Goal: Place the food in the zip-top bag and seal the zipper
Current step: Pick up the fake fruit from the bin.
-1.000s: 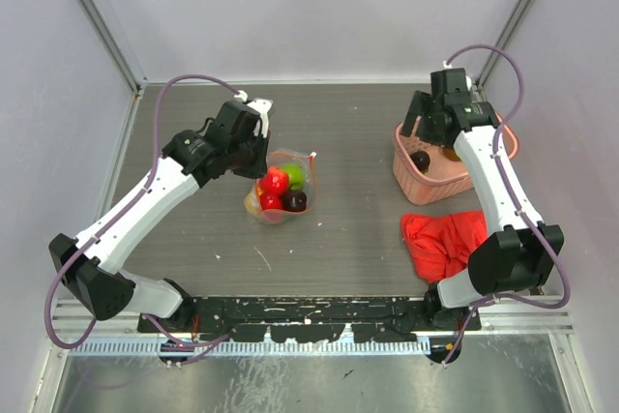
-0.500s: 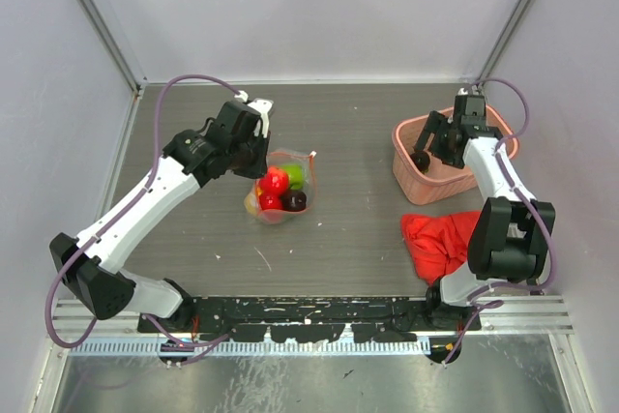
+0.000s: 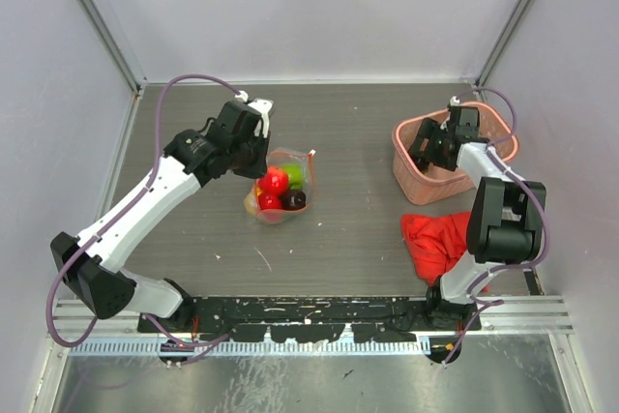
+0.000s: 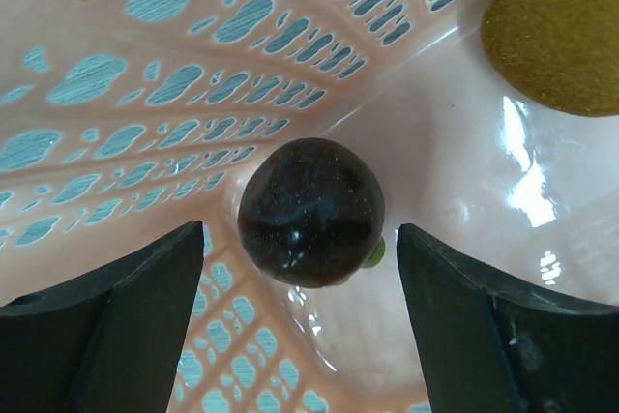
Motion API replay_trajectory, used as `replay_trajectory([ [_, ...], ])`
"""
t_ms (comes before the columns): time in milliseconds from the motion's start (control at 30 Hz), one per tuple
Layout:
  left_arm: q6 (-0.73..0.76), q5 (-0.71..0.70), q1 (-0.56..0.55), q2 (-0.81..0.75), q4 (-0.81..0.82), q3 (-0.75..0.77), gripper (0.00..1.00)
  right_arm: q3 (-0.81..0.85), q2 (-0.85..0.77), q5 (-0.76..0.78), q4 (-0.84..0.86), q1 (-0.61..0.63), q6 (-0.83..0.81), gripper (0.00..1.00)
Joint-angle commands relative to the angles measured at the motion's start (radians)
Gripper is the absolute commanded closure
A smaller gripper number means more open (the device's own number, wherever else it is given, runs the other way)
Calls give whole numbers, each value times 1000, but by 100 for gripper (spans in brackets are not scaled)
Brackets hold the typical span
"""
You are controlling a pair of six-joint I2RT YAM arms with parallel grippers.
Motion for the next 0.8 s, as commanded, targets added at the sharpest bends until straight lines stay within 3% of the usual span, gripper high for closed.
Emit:
replay_trajectory([
  [0,15,-13,4,0,12,47,100,-14,19,-25,118,-3,-17,15],
  [400,15,-11,4,7,12,44,100,-56,82,-20,185,-3,-27,22],
  [767,14,-11,4,2,15,40,100,-68,-35,13,142,-4,-19,52],
])
